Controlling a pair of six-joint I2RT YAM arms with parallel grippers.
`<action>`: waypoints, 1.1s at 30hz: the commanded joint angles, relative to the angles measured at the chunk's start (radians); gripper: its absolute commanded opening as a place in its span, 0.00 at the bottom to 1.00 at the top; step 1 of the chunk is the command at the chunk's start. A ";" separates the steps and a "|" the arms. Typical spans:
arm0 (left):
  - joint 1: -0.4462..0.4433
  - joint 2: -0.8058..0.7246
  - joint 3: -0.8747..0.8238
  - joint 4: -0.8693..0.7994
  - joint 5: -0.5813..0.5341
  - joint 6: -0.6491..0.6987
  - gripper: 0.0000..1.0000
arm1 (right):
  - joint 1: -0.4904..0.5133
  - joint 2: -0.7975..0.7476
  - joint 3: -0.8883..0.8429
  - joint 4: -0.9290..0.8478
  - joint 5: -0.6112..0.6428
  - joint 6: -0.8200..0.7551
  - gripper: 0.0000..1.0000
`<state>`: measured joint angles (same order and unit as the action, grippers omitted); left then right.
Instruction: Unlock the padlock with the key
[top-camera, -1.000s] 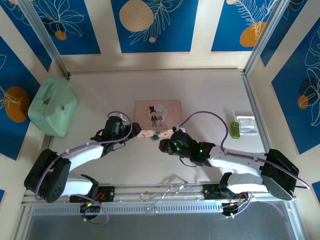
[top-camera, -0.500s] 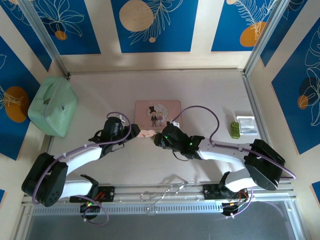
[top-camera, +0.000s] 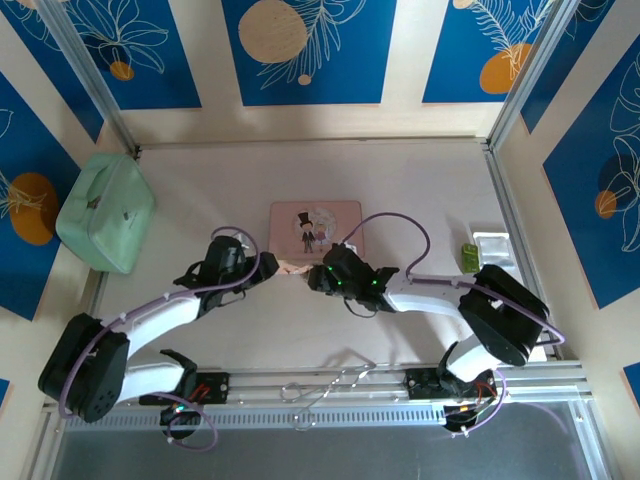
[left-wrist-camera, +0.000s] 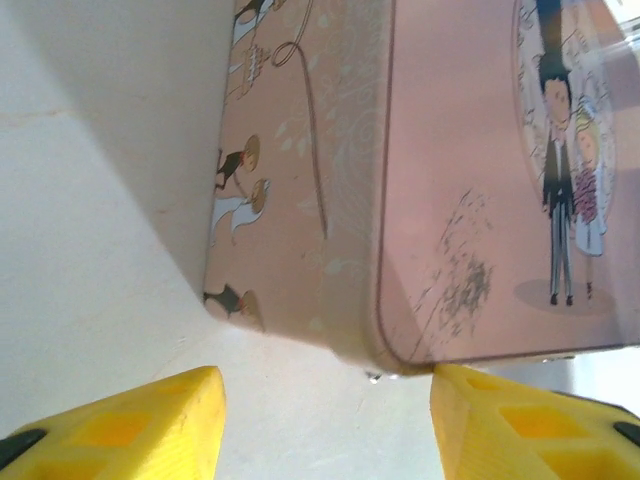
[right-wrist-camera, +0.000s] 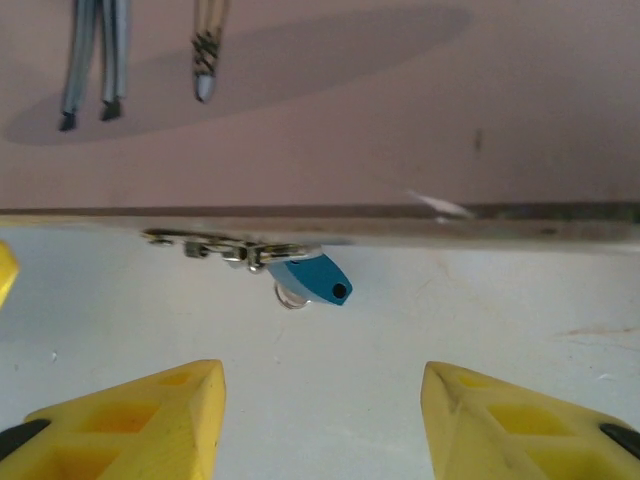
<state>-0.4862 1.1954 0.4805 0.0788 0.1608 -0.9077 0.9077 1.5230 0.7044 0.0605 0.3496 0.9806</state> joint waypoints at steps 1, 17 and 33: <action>0.010 -0.037 0.025 -0.075 0.003 0.023 0.59 | 0.002 0.013 -0.002 0.041 -0.020 0.033 0.56; 0.011 -0.134 -0.022 -0.092 0.023 -0.003 0.60 | 0.035 0.104 0.053 0.054 0.053 0.052 0.56; 0.012 -0.145 -0.051 -0.082 0.013 -0.014 0.60 | -0.003 0.197 0.035 0.190 0.041 0.069 0.53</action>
<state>-0.4862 1.0588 0.4446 -0.0086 0.1650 -0.9119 0.9169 1.6920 0.7559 0.2207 0.4034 1.0264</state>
